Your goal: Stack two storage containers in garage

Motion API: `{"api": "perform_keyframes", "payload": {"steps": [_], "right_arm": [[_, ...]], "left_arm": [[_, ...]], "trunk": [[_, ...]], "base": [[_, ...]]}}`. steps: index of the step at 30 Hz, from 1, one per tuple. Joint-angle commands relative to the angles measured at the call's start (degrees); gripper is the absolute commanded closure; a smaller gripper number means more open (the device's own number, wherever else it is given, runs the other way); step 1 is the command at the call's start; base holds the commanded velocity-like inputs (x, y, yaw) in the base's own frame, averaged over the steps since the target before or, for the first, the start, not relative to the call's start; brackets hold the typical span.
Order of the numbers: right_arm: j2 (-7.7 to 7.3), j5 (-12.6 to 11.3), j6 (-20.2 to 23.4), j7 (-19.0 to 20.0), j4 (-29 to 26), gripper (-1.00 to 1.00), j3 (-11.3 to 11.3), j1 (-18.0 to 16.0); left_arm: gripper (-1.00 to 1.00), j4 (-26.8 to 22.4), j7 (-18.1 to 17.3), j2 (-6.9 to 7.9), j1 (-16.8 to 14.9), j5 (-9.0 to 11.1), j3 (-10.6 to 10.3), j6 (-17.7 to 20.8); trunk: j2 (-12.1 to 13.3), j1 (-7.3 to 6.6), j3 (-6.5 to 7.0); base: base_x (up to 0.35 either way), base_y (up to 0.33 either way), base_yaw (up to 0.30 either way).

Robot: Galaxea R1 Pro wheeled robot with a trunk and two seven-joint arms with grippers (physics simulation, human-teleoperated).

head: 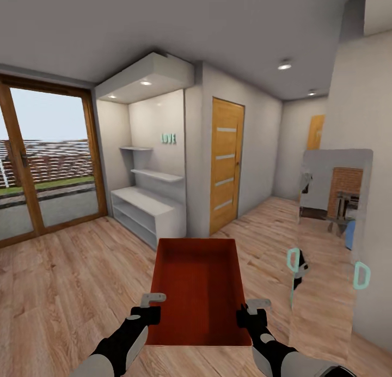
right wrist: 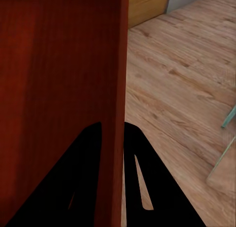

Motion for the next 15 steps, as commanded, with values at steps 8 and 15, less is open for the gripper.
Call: {"api": "perform_keyframes", "payload": {"steps": [8,15], "right_arm": [[0.09,-1.0,-0.3,-0.3,0.1,1.0,-1.4,-0.1],[0.16,-1.0,-0.4,-0.3,0.1,1.0,-1.4,-0.1]], "left_arm": [[1.0,-0.2,0.8,0.0,0.0,0.3,-0.4,0.3],[1.0,-0.2,0.8,-0.04,0.0,0.3,-0.4,0.3]], "trunk": [[-0.1,0.05,-0.1],[-0.1,0.05,-0.1]], "base": [[0.322,0.091,0.0],[0.322,0.16,-0.098]]}}
